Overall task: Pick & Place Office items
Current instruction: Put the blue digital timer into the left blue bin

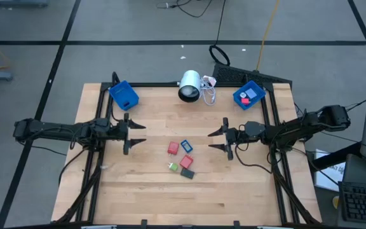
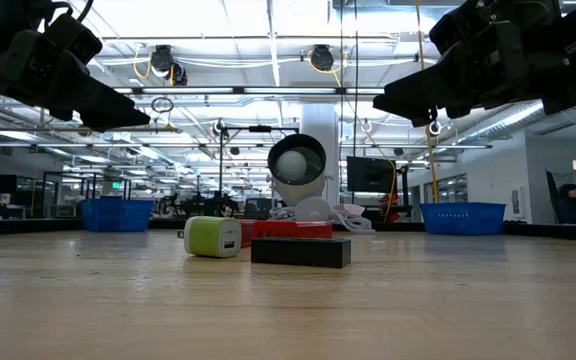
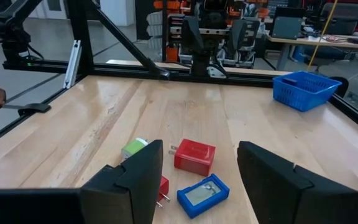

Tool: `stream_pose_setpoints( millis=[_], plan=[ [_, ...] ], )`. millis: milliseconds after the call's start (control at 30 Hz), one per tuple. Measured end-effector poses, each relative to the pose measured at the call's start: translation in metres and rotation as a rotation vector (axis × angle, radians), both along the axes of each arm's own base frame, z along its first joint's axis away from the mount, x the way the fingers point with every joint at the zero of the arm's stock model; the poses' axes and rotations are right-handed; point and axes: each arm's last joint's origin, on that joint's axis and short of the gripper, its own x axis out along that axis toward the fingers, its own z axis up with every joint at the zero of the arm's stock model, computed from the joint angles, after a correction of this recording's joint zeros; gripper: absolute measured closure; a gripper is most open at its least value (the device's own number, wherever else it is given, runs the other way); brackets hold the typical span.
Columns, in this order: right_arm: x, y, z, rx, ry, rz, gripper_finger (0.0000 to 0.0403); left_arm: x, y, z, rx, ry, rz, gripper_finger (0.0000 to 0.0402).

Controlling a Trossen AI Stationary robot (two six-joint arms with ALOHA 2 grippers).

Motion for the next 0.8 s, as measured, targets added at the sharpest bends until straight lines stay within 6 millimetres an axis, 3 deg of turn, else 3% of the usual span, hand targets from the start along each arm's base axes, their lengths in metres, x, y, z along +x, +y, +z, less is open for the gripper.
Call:
stream_pose_setpoints(
  millis=[333, 500, 633, 800],
  plan=[
    [0.013, 0.011, -0.012, 0.023, 0.062, 0.084, 0.0205, 0.0, 0.0, 0.0, 0.0, 0.0, 0.0, 0.0145],
    [0.034, 0.043, -0.031, 0.088, 0.175, 0.145, 0.0185, 0.0, 0.0, 0.0, 0.0, 0.0, 0.0, 0.0136],
    [0.045, 0.074, -0.056, 0.012, 0.265, 0.09, 0.0163, 0.0, 0.0, 0.0, -0.002, 0.0, 0.0, 0.0128],
    [0.07, 0.09, -0.065, -0.024, 0.356, 0.052, 0.014, 0.0, 0.0, 0.0, -0.002, 0.001, 0.0, 0.0121]
  ],
)
